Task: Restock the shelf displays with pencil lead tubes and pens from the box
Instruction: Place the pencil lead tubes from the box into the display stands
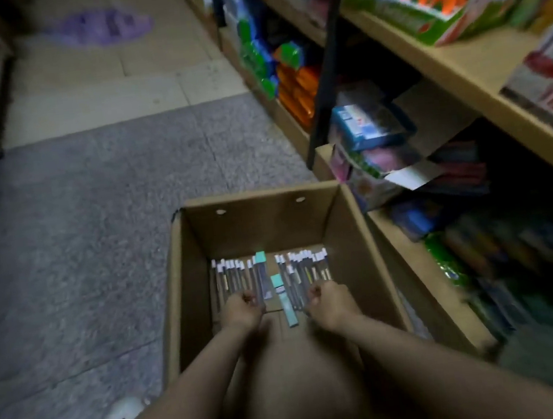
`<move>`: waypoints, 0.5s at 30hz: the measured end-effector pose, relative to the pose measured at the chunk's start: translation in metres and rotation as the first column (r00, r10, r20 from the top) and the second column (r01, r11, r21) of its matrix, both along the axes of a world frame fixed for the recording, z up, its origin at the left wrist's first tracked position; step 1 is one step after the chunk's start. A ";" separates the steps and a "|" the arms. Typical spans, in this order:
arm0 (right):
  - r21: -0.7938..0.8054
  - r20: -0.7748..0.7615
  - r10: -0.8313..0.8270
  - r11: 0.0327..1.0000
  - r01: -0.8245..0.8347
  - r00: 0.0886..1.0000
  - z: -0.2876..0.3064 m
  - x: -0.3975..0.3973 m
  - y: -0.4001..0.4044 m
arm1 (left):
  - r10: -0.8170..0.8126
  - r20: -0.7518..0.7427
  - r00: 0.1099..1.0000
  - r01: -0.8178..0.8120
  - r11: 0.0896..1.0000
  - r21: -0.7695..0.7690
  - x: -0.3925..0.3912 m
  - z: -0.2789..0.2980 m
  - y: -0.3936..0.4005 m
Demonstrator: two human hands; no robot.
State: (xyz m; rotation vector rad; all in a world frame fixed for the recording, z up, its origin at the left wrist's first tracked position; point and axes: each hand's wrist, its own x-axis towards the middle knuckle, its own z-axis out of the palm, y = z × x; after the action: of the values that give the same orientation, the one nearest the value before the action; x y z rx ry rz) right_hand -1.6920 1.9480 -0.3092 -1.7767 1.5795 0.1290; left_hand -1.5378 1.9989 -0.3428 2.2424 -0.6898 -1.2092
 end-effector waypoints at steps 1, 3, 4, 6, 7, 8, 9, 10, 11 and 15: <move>0.015 -0.004 -0.001 1.000 0.001 1.000 -0.013 0.004 -0.003 | -0.026 0.006 1.000 0.026 1.000 -0.003 0.002 -0.007 -0.006; 0.040 -0.023 0.013 0.999 -0.012 1.000 -0.038 0.013 -0.007 | -0.094 0.075 0.993 0.095 0.995 -0.007 0.006 -0.021 -0.020; 0.041 -0.038 0.035 0.999 -0.034 0.999 -0.049 0.019 -0.008 | -0.133 0.131 0.982 0.134 0.991 -0.001 0.009 -0.028 -0.027; 0.022 -0.043 0.067 0.998 -0.066 0.997 -0.071 0.030 -0.008 | -0.198 0.259 0.945 0.200 0.980 0.020 0.015 -0.041 -0.042; 0.004 -0.045 0.080 0.997 -0.080 0.996 -0.080 0.035 -0.007 | -0.221 0.312 0.924 0.224 0.974 0.026 0.018 -0.047 -0.049; -0.012 -0.053 0.090 0.996 -0.090 0.995 -0.089 0.040 -0.006 | -0.243 0.358 0.901 0.251 0.968 0.027 0.022 -0.053 -0.055; -0.027 -0.070 0.097 0.995 -0.099 0.993 -0.097 0.043 -0.005 | -0.279 0.398 0.874 0.290 0.956 0.034 0.025 -0.059 -0.059; -0.039 -0.098 0.112 0.992 -0.116 0.989 -0.104 0.045 -0.003 | -0.334 0.437 0.835 0.346 0.937 0.056 0.027 -0.064 -0.063; -0.050 -0.129 0.141 0.988 -0.148 0.982 -0.108 0.045 -0.002 | -0.400 0.477 0.782 0.407 0.909 0.095 0.028 -0.070 -0.066; -0.092 -0.154 0.244 0.961 -0.260 0.958 -0.113 0.034 0.004 | -0.534 0.592 0.603 0.506 0.831 0.234 0.024 -0.083 -0.065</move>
State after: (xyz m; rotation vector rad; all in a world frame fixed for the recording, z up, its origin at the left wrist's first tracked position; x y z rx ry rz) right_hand -1.6576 1.9518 -0.4222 -2.0932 1.4738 0.2997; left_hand -1.5140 1.9341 -0.4256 2.5858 -1.7068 -0.6218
